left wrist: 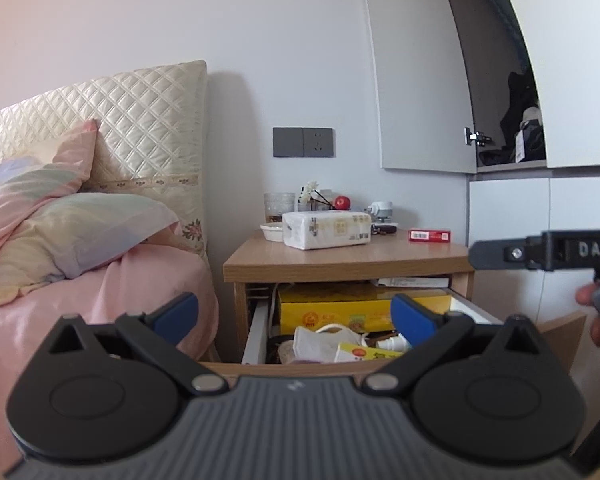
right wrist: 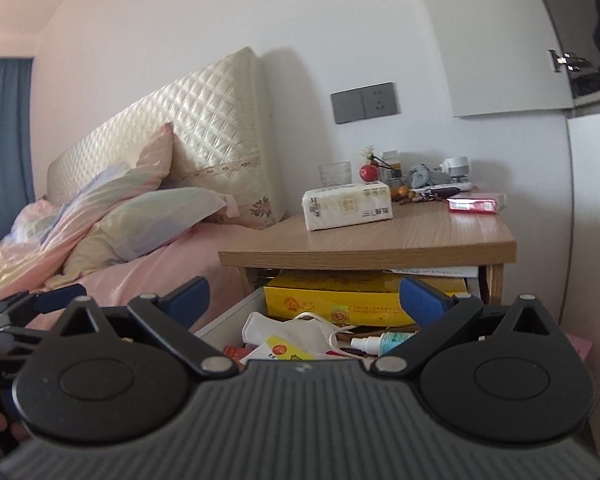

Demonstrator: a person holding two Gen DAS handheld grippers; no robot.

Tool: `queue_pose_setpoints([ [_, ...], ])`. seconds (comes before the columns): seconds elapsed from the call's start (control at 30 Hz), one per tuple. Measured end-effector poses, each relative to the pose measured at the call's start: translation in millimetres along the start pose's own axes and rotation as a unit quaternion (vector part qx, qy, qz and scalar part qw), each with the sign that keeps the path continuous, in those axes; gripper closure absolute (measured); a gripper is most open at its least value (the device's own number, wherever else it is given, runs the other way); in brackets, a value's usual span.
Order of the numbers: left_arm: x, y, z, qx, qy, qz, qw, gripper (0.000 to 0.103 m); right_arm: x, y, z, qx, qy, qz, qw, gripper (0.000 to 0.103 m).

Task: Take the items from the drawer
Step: 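Reach into the drawer and grasp the white-yellow medicine box with the right tool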

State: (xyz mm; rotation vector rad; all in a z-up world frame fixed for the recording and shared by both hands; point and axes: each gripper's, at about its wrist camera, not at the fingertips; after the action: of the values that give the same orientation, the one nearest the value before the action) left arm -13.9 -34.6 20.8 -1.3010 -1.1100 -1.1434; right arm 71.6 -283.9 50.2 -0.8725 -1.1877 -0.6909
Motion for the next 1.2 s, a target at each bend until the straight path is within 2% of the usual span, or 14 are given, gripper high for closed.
queue_pose_setpoints([
  [0.13, -1.1, -2.6, 0.7, -0.008, -0.001, 0.0, 1.0, 0.0, 41.5, 43.0, -10.3, 0.058, -0.036, 0.079, 0.995, 0.0],
  [0.23, -2.2, 0.5, 0.3, -0.006, 0.002, 0.007, 1.0, 0.0, 56.9, 84.0, -11.7, 0.083, -0.068, 0.157, 0.982, 0.0],
  [0.43, -2.2, -0.2, 1.8, -0.007, -0.005, 0.006, 0.9999, 0.0, 49.7, 158.9, -3.9, 0.14, -0.084, 0.316, 0.935, 0.0],
  [0.57, -2.5, -1.7, 3.8, -0.016, -0.009, 0.006, 0.9998, 0.0, 27.6, 191.3, 6.4, 0.145, -0.108, 0.402, 0.898, 0.0],
  [0.63, -2.8, -2.6, 5.5, -0.021, -0.011, 0.006, 0.9997, 0.0, 18.2, 198.1, 10.8, 0.139, -0.119, 0.423, 0.888, 0.0],
  [0.77, -3.7, -3.3, 9.0, -0.024, -0.013, 0.009, 0.9996, 0.0, 12.3, 209.3, 19.5, 0.137, -0.121, 0.443, 0.878, 0.002],
  [0.9, -3.8, -4.4, 12.4, -0.022, -0.017, 0.01, 0.9996, 0.0, 0.8, 212.7, 29.4, 0.138, -0.143, 0.465, 0.863, 0.002],
  [1.0, -3.9, -6.7, 13.2, -0.021, -0.015, 0.008, 0.9996, 0.0, -7.6, 214.8, 26.1, 0.151, -0.122, 0.484, 0.853, 0.003],
  [1.2, -3.0, -8.9, 14.5, -0.017, -0.016, 0.006, 0.9997, 0.0, -13.3, 208.9, 11.6, 0.129, -0.111, 0.501, 0.848, 0.003],
])
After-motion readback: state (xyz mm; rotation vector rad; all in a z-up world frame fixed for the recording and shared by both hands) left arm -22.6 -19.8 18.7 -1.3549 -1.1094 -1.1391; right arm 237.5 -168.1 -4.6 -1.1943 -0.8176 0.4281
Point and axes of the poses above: each gripper's, at about its wrist camera, not at the fingertips, and y roughly the way its jaws point, z to its left, x to its top, and after that the axes turned 3 degrees about -y, right-handed
